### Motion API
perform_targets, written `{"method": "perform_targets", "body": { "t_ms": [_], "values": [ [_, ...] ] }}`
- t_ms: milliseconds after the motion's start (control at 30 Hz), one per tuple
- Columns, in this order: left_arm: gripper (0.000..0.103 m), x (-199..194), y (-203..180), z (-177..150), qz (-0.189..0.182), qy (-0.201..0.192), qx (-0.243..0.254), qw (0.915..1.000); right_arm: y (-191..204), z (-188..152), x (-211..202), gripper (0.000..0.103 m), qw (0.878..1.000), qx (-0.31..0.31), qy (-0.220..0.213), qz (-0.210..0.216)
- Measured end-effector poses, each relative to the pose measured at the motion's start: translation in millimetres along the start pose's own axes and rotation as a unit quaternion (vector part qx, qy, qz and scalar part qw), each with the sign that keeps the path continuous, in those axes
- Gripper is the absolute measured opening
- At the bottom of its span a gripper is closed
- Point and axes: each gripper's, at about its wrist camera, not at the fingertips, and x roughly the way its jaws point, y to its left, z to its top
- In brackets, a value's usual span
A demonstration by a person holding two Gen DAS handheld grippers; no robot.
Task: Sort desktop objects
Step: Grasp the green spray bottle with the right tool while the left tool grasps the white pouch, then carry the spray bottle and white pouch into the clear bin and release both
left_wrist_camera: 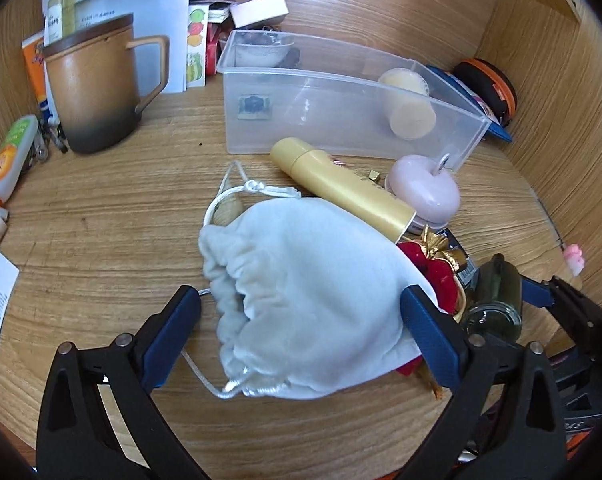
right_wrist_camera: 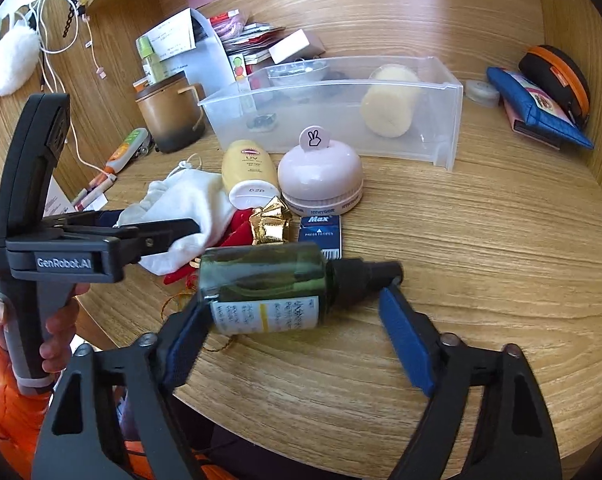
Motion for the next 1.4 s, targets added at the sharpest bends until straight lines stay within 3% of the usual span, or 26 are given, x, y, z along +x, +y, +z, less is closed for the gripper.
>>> {"method": "perform_targets", "body": {
  "t_ms": [100, 200, 233, 633, 933, 1400],
  "values": [
    [0.097, 2, -2, 0, -0.003, -0.008, 0.003, 1.0, -3, 0, 0, 0.079, 1.0, 0.004, -0.005, 0.003],
    [0.075, 0, -6, 0, -0.01, -0.013, 0.009, 0.9998, -6, 2, -1, 0.071, 1.0, 0.009, -0.009, 0.014],
    [0.072, 0, -7, 0, -0.011, -0.015, 0.011, 0.9998, -7, 3, 0, 0.071, 1.0, 0.008, -0.008, 0.018],
    [0.046, -13, -7, 3, -0.019, -0.036, 0.005, 0.9991, -10, 9, -15, 0.071, 0.999, -0.001, -0.041, 0.001],
    [0.039, -28, -8, 8, -0.019, -0.055, 0.016, 0.9982, -11, 17, -30, 0.071, 0.998, 0.003, -0.063, 0.002],
    [0.038, -68, -3, 25, -0.01, -0.104, 0.019, 0.9944, -14, 37, -49, 0.071, 0.995, 0.002, -0.096, 0.007]
  ]
}}
